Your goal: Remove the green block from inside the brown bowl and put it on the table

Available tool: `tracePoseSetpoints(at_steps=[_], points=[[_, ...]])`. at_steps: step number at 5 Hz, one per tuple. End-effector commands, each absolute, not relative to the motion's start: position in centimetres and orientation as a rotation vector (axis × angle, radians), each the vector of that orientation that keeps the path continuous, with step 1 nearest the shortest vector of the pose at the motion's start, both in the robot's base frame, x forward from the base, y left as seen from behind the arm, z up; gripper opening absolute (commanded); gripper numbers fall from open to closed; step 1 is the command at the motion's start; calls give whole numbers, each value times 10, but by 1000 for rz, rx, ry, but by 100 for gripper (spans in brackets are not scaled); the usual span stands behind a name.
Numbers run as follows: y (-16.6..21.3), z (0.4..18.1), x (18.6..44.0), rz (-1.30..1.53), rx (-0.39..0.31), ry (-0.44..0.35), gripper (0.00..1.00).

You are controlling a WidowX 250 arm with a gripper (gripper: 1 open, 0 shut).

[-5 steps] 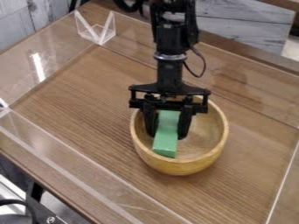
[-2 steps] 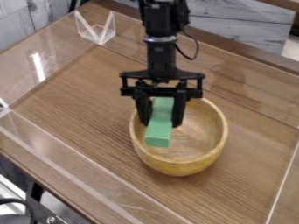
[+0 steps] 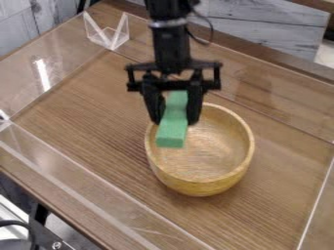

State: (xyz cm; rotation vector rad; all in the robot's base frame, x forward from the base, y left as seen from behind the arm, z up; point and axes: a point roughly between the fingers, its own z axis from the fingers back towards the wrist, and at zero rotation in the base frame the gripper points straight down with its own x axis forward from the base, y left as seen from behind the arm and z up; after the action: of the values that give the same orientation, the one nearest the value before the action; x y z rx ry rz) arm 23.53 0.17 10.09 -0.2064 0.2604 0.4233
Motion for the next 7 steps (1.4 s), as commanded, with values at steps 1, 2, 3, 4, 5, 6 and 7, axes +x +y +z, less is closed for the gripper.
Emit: tracePoseSetpoints(at_steps=[1, 2, 3, 4, 5, 6, 7], points=[[17, 152, 244, 406, -259, 157, 0], [36, 184, 239, 400, -293, 133, 0], [35, 180, 231, 323, -293, 125, 0], [25, 164, 230, 257, -294, 128, 0], [12, 152, 230, 186, -293, 125, 0], [-3, 145, 231, 146, -292, 117, 0], [-19, 140, 230, 103, -289, 107, 0]])
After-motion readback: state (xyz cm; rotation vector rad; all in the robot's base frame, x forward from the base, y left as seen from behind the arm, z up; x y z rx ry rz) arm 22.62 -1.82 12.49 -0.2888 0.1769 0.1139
